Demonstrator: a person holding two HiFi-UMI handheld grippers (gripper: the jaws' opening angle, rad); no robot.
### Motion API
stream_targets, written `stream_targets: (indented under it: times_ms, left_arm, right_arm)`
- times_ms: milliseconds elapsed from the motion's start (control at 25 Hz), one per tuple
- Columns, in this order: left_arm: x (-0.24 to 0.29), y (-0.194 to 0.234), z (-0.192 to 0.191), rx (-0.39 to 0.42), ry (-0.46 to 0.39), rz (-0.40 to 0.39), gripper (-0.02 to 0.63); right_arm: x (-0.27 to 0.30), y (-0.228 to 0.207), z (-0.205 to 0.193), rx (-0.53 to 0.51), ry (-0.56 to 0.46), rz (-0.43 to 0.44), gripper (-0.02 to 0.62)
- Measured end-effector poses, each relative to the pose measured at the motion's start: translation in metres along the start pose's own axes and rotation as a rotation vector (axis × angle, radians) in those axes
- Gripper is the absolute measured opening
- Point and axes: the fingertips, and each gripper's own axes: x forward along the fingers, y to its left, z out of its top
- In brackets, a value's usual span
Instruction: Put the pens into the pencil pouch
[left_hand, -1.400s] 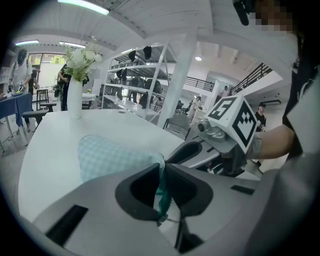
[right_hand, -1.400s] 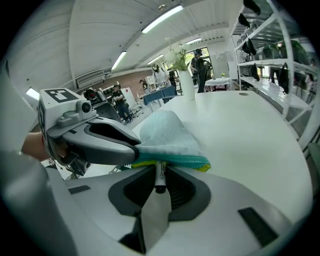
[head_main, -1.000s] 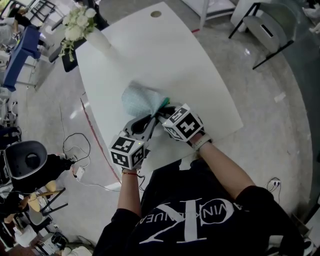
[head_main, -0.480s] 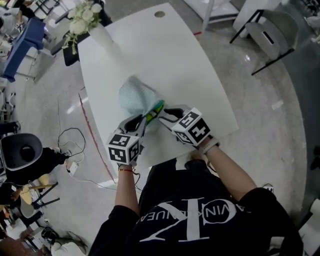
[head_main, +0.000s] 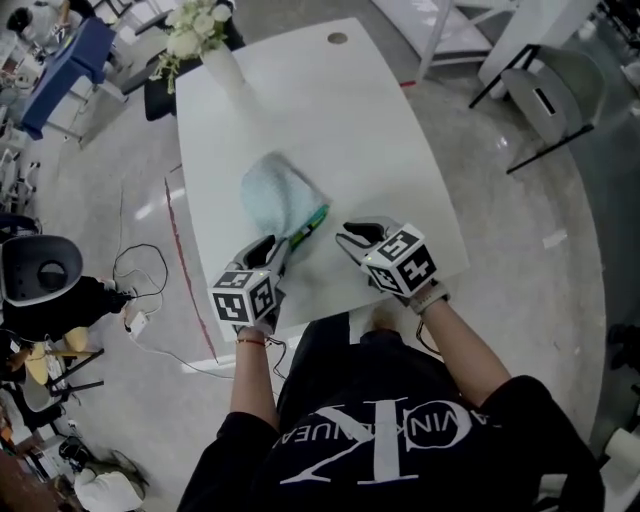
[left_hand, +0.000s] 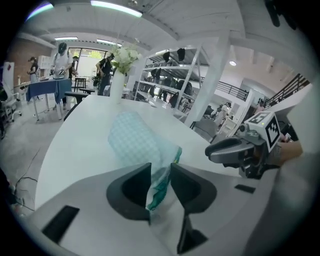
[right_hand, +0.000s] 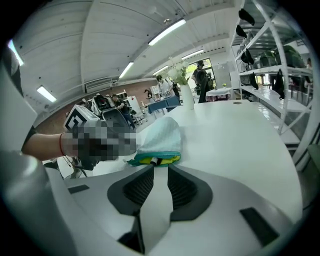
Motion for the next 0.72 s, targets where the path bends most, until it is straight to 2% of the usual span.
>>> stream_targets:
  times_ms: [200,360,720]
  left_arm:
    - [-0.023,0.000,0.002,-0.001,-0.061,0.065,0.096]
    - [-0.047,0.008,0.010,-0.022,-0.158,0.132,0.021]
    - [-0.106,0.012,0.041,0.025,-0.382,0.267,0.011]
  right_arm:
    - [-0.017,-0.003,0.007,-0.025,-0.047,-0.019,0.046]
    - [-0.027,-0.006,0.018,-0.053,-0.110,-0.031,0.012]
    - [-0.052,-0.004,0.052,-0.126,-0.229,-0.044,0.009]
